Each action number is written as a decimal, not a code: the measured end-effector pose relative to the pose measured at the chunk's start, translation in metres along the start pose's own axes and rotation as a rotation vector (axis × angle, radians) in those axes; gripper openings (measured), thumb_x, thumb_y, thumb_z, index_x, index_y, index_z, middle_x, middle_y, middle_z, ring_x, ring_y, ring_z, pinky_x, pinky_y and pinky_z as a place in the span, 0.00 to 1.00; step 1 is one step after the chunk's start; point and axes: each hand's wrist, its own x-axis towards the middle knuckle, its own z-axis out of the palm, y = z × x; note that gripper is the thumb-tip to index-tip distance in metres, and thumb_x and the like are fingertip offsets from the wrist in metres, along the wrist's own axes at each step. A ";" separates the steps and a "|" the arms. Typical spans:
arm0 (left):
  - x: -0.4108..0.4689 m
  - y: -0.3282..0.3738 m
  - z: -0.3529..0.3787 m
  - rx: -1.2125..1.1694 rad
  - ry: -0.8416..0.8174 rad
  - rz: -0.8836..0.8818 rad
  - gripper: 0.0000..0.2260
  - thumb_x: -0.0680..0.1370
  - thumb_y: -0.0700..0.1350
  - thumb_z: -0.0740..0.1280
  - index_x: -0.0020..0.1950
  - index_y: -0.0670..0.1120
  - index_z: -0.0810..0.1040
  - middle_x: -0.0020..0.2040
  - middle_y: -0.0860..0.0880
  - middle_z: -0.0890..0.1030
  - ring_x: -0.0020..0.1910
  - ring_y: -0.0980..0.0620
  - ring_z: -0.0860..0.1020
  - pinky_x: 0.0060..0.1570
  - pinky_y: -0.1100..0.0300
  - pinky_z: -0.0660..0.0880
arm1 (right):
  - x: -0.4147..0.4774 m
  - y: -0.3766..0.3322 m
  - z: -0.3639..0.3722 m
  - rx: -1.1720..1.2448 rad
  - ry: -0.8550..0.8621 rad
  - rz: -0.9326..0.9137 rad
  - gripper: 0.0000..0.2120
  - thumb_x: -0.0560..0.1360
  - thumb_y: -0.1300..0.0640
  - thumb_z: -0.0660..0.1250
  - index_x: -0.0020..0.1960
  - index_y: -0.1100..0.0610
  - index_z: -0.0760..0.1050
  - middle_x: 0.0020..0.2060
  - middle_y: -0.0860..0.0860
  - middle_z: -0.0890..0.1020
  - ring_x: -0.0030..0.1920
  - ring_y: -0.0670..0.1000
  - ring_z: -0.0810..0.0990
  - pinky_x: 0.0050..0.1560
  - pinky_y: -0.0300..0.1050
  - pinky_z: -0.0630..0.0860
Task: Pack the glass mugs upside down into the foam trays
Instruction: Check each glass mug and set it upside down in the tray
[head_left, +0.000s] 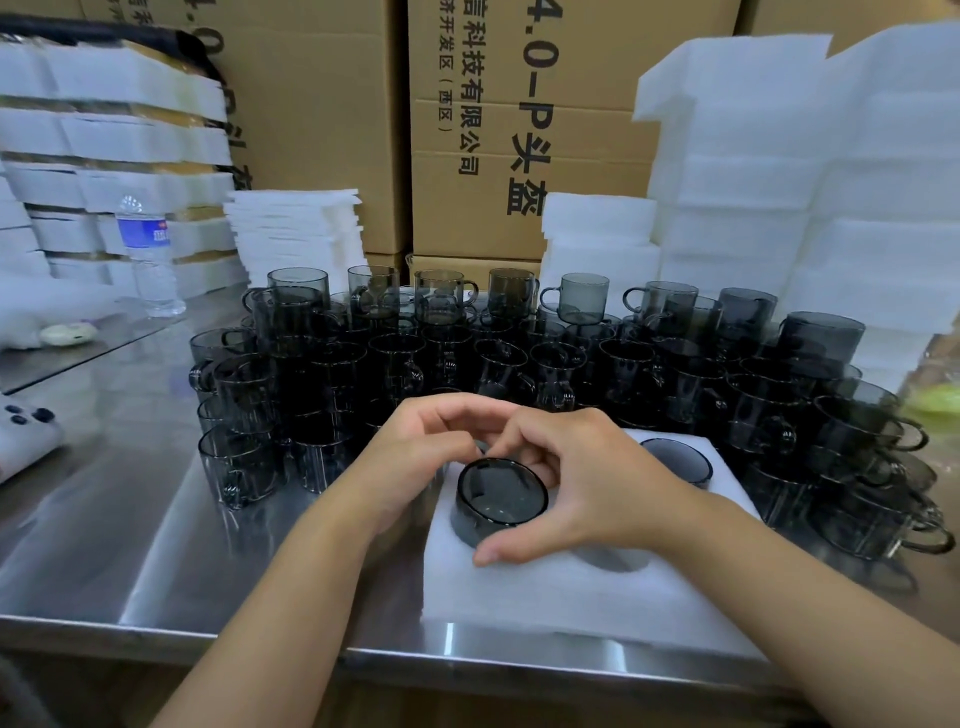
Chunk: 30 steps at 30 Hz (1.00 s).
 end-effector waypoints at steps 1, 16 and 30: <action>0.000 0.001 0.000 0.008 -0.003 0.000 0.23 0.62 0.33 0.60 0.49 0.49 0.85 0.47 0.47 0.85 0.49 0.51 0.82 0.47 0.62 0.77 | 0.000 -0.001 0.000 -0.019 -0.007 -0.004 0.26 0.56 0.39 0.79 0.45 0.52 0.74 0.26 0.47 0.69 0.28 0.45 0.67 0.30 0.35 0.63; -0.003 0.004 0.004 0.059 0.048 -0.040 0.24 0.61 0.33 0.59 0.45 0.52 0.86 0.47 0.47 0.85 0.48 0.52 0.82 0.48 0.62 0.78 | 0.004 -0.004 -0.002 -0.073 -0.135 0.051 0.20 0.61 0.36 0.75 0.46 0.47 0.79 0.29 0.46 0.71 0.33 0.45 0.69 0.33 0.39 0.64; 0.001 0.001 0.009 0.209 0.190 -0.050 0.22 0.71 0.25 0.59 0.37 0.48 0.85 0.38 0.46 0.85 0.40 0.54 0.82 0.42 0.64 0.76 | 0.002 0.008 0.002 0.083 0.067 0.058 0.18 0.68 0.33 0.63 0.39 0.46 0.83 0.22 0.47 0.70 0.25 0.44 0.65 0.30 0.40 0.62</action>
